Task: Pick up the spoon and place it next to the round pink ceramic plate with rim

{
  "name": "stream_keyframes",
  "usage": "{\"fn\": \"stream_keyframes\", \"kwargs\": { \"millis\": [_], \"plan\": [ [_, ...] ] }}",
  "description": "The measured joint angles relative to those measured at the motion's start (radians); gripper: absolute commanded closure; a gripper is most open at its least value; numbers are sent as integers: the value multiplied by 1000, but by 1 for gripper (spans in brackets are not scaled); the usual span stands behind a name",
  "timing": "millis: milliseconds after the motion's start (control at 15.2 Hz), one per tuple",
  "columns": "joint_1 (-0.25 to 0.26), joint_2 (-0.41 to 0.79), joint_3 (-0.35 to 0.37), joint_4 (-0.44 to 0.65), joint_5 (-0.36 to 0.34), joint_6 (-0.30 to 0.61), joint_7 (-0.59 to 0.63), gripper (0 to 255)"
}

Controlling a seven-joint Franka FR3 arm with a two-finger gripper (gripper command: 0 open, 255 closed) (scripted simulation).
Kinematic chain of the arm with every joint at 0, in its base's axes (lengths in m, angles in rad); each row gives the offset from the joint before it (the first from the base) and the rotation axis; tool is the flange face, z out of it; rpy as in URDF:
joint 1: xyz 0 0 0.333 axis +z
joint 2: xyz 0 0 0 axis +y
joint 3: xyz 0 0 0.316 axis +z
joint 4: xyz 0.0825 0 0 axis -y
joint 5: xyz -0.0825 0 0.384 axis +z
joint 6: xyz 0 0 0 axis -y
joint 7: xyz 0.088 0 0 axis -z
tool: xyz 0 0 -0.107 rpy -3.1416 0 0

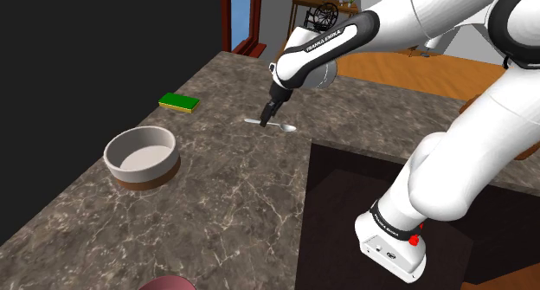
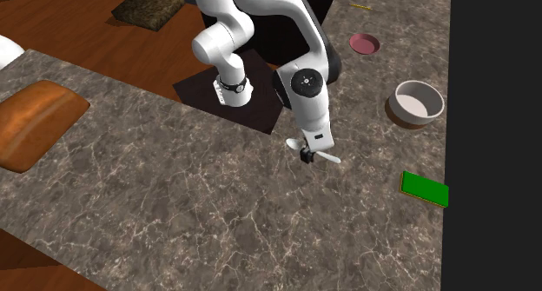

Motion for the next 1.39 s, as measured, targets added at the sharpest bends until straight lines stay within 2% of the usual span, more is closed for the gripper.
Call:
{"fn": "stream_keyframes", "kwargs": {
  "millis": [462, 528, 1188, 1386],
  "plan": [
    [4, 19, 1, 0, 12, 19, -9, 0],
    [4, 19, 1, 0, 12, 19, -9, 255],
    [4, 19, 1, -1, 12, 19, -9, 255],
    [0, -3, 1, 10, -6, -10, 8, 255]
  ]
}}
